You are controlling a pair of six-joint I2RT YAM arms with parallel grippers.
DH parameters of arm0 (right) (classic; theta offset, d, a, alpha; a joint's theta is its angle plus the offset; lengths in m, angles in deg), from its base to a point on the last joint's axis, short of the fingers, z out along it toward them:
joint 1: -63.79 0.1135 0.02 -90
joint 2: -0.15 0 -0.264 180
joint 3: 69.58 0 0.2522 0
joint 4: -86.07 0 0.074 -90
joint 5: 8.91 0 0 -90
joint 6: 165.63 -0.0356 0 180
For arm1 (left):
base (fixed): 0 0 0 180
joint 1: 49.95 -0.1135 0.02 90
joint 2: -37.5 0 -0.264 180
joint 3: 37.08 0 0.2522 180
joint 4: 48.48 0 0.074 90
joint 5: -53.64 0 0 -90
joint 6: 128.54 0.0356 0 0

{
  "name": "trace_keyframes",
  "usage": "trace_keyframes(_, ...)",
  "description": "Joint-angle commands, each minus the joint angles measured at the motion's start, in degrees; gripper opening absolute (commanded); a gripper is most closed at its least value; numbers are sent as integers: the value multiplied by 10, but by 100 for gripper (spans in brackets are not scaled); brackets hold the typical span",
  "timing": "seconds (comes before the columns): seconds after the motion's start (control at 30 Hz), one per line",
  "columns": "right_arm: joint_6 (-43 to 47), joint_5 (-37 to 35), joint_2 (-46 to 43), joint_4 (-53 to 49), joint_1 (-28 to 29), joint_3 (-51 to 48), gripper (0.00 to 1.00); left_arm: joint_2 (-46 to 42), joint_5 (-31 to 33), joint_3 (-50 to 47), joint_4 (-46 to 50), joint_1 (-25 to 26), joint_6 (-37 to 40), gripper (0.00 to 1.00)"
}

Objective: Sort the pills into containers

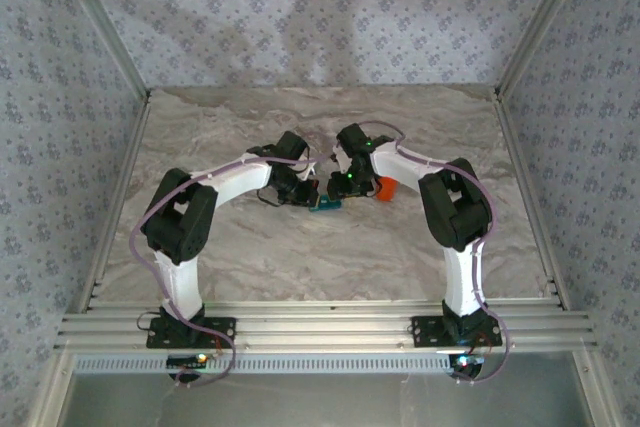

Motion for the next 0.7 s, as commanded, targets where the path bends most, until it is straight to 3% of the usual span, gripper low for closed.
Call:
trace_keyframes(0.0, -3, -35, 41, -42, 4, -26, 39, 10, 7, -11, -1, 3, 10, 0)
trace_keyframes(0.67, -3, -34, 43, -43, 4, -32, 38, 29, 24, -25, -7, 3, 17, 0)
